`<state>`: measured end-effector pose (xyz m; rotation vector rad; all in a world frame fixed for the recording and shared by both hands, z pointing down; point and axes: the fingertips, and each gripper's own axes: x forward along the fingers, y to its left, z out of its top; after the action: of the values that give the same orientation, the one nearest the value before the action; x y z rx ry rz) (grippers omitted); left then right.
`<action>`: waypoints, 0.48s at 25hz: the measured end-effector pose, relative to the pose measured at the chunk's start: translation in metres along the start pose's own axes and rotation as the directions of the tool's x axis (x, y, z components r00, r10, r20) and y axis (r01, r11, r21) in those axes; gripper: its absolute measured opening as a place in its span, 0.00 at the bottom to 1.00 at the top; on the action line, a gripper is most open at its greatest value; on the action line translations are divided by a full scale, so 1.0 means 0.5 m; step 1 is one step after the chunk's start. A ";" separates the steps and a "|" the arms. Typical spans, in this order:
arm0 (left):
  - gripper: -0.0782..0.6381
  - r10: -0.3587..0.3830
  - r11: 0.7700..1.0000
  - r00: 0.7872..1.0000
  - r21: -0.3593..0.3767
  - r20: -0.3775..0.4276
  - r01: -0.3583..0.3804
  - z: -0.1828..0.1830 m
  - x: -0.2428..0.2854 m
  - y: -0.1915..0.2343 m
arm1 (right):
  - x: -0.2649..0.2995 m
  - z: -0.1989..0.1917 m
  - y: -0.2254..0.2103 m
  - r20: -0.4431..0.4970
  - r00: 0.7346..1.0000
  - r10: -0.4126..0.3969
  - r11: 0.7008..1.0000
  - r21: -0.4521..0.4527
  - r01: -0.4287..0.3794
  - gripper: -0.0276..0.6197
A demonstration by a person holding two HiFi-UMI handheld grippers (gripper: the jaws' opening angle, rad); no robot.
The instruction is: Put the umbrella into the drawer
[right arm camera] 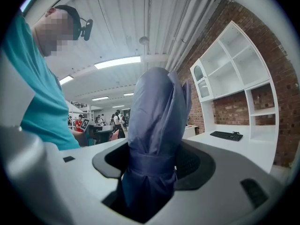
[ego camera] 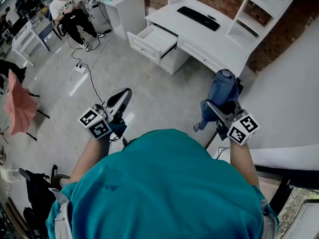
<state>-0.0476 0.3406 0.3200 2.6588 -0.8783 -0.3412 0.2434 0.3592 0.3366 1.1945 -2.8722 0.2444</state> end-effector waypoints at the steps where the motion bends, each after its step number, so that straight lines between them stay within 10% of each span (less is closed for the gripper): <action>1: 0.12 0.001 1.000 1.000 -0.003 -0.001 -0.001 -0.006 0.005 -0.006 | -0.006 -0.002 -0.003 -0.002 1.000 0.004 1.000 0.000 -0.004 0.47; 12: 0.12 -0.011 1.000 0.999 -0.020 -0.030 0.010 -0.026 0.070 -0.009 | -0.026 -0.018 -0.059 0.000 1.000 -0.009 0.999 0.035 0.009 0.47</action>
<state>-0.0137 0.3254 0.3262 2.6441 -0.8476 -0.3096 0.2733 0.3493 0.3484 1.2132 -2.8735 0.2954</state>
